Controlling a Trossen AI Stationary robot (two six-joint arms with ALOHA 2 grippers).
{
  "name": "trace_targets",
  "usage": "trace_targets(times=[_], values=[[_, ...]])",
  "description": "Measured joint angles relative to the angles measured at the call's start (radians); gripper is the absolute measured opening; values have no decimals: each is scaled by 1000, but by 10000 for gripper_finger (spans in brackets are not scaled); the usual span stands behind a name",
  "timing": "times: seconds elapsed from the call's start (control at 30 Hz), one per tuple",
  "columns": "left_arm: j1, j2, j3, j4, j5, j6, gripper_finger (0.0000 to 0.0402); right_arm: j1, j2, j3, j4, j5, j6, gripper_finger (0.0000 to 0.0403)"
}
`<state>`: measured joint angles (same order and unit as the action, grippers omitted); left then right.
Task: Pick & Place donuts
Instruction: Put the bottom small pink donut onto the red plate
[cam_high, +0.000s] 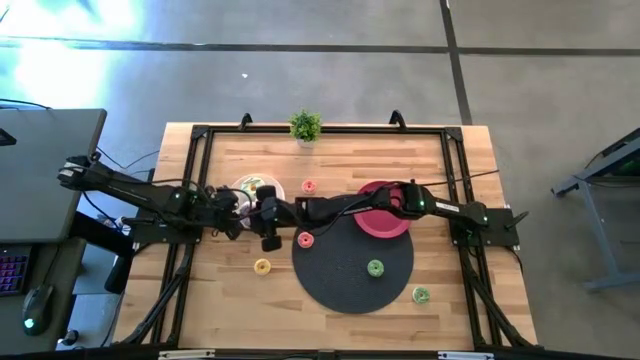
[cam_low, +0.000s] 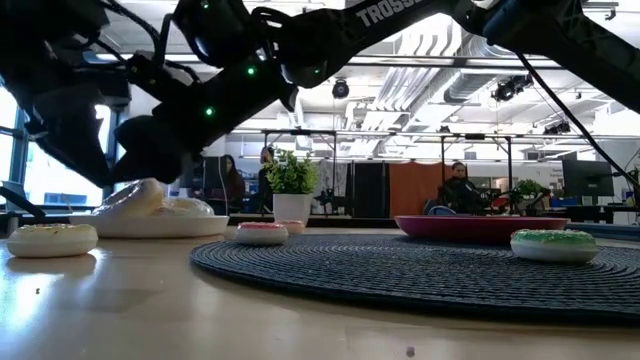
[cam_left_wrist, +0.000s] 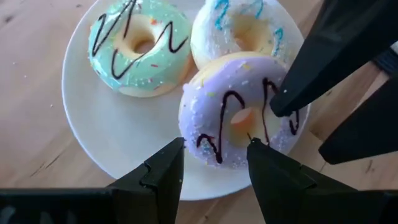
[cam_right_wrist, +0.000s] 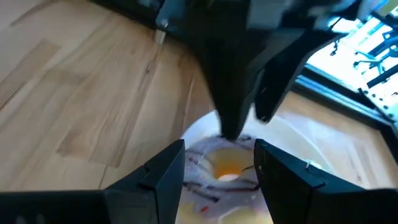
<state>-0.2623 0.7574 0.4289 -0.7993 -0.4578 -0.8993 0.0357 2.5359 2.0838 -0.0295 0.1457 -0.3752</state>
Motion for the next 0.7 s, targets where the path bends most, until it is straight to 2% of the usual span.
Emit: trace_targets(times=[0.13,0.2,0.43,0.7], values=[[0,0,-18,-9,-1,-26,168,2,-5,0,14,5,-2,182],[0,-1,-18,-12,-2,-30,168,9,-17,0,-14,41,-15,183],[0,-1,-18,24,-5,4,168,59,-156,0,-378,241,-54,183],[0,-1,-18,215,-28,116,168,118,-358,0,-811,249,101,183]])
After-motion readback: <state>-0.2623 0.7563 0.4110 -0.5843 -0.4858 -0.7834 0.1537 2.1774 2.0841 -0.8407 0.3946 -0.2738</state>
